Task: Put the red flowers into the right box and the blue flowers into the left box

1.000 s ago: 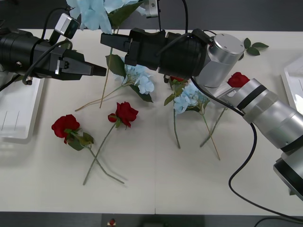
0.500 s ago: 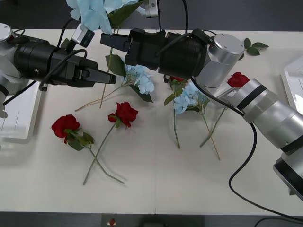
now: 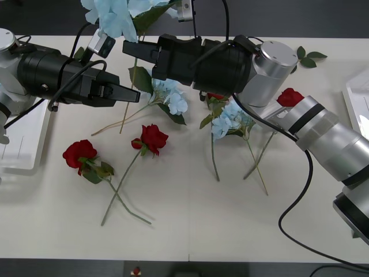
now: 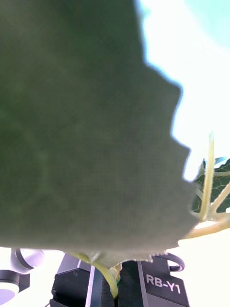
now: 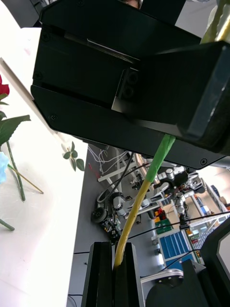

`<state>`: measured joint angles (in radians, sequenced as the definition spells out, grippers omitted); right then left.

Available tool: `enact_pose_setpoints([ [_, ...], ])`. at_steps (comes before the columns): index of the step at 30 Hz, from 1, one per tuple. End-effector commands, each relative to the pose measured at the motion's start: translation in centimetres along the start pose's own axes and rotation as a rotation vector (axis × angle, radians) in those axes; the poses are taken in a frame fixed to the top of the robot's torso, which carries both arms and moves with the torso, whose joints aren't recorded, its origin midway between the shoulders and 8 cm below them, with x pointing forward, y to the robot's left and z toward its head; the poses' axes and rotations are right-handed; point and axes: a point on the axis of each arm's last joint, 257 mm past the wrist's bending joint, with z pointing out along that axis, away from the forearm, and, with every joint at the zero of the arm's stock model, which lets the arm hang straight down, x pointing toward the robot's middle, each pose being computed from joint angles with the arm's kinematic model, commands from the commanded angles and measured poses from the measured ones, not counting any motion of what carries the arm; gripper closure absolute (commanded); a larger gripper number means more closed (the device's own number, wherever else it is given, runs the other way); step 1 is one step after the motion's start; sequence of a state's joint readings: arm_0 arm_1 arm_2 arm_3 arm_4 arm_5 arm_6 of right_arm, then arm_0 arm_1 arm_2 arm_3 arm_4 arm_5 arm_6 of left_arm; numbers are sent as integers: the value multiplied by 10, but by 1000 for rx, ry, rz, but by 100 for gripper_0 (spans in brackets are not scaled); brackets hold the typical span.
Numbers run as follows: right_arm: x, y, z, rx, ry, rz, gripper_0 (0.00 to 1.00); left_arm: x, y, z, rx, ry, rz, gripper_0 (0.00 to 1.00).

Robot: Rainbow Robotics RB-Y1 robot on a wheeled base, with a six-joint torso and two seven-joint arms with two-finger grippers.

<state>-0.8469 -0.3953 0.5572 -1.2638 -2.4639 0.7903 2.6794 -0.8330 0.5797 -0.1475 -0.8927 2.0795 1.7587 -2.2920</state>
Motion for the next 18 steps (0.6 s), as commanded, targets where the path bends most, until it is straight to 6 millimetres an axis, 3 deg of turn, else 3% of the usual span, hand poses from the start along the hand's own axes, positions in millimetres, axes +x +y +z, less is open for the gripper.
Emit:
enact_pose_setpoints([
  [1, -9, 22, 19, -55, -2, -49, 84, -17, -8, -12, -16, -42, 27, 100],
  [2, -9, 20, 20, -45, -2, -53, 54, -17, -7, -12, -17, -43, 25, 100],
  [3, -6, 16, 19, -32, 9, -64, 40, -18, -7, -13, -19, -48, 26, 100],
  [5, -4, 11, 18, -14, 19, -83, 20, -19, -7, -14, -19, -49, 27, 100],
  [8, -2, 8, 18, -5, 29, -97, 1, -22, -9, -17, -21, -62, 34, 100],
  [13, -2, 8, 16, -4, 34, -100, 0, -30, -11, -33, -46, -87, 39, 100],
  [18, -2, 7, 12, -5, 43, -106, 0, -39, -14, -62, -103, -112, 46, 100],
])
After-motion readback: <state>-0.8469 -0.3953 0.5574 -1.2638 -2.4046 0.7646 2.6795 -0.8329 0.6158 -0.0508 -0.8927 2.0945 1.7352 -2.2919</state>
